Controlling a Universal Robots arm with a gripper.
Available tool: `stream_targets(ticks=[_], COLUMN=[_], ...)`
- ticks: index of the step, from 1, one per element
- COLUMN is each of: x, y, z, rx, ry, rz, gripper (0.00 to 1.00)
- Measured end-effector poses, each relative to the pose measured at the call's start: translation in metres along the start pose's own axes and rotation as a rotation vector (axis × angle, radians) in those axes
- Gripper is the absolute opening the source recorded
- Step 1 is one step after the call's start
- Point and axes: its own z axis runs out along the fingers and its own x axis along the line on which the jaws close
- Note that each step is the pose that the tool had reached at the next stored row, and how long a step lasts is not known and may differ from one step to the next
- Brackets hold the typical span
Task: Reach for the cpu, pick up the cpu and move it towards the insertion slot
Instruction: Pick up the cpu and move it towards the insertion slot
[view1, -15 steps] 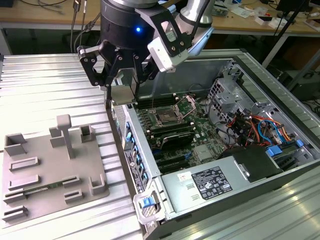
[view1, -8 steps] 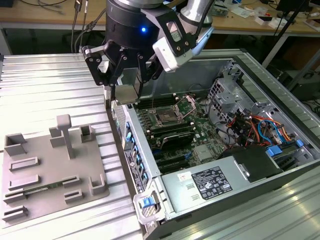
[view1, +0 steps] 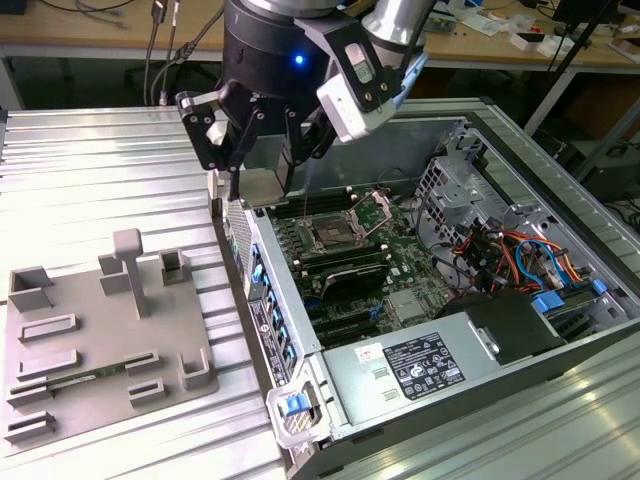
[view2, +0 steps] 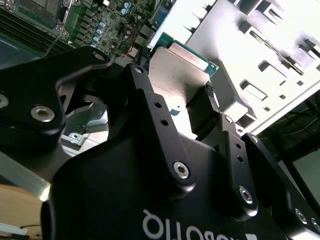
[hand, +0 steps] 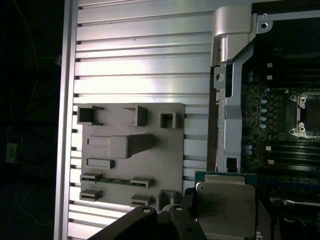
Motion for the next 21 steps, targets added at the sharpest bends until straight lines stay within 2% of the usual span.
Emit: stream_targets(ticks=[5, 9, 21], x=[-0.0050, -0.0117, -0.0188], y=[-0.0002, -0.0001, 0.0040], z=[-0.0001, -0.0001, -0.0001], rx=[0.0001, 0.0000, 0.0004], ry=[0.0001, 0.0000, 0.0000], rz=[0.000, 0.000, 0.000], gripper=[0.55, 0.55, 0.55])
